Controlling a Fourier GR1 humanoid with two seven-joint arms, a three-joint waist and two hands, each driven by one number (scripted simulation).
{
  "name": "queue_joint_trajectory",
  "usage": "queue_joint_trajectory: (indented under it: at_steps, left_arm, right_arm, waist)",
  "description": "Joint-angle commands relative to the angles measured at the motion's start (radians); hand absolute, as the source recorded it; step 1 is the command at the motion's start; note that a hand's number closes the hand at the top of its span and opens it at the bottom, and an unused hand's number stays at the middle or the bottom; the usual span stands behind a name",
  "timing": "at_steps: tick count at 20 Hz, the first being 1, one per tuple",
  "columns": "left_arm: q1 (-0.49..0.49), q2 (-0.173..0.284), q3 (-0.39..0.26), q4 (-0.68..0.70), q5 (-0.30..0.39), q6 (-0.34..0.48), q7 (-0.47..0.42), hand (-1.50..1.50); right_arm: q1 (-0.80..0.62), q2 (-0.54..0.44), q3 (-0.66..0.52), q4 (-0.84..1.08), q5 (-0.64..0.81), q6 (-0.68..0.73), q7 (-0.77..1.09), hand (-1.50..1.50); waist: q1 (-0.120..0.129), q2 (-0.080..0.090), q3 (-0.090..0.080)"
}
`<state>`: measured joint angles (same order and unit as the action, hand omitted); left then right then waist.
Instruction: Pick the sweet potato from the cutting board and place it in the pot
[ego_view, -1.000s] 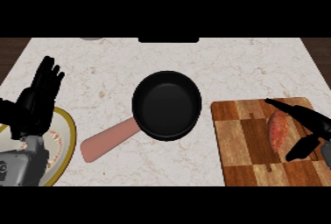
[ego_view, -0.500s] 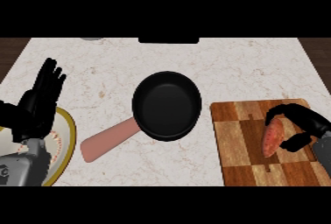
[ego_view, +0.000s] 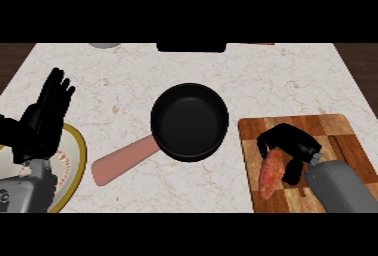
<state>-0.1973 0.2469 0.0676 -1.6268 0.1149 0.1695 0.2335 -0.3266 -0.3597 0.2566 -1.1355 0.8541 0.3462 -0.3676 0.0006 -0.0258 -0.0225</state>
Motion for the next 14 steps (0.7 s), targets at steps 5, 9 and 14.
queue_joint_trajectory:
  at_steps: [5,9,14]
  left_arm:
    - [-0.009,-0.002,-0.012,0.004,-0.007,-0.002,0.008,0.00]
    - [-0.013,0.012,0.016,0.016,0.006,-0.001,0.018,0.00]
    - [0.005,0.002,0.012,0.015,0.001,0.002,-0.005,0.00]
  right_arm:
    - [0.033,0.352,0.383,-0.227,0.099,-0.006,0.276,1.50]
    - [0.105,0.357,0.453,-0.431,-0.006,-0.140,0.461,1.50]
    - [0.125,0.359,0.572,-0.669,-0.001,-0.344,0.717,1.50]
  waist:
    - [0.024,-0.015,0.016]
    - [-0.009,-0.013,0.022]
    - [-0.020,-0.013,0.021]
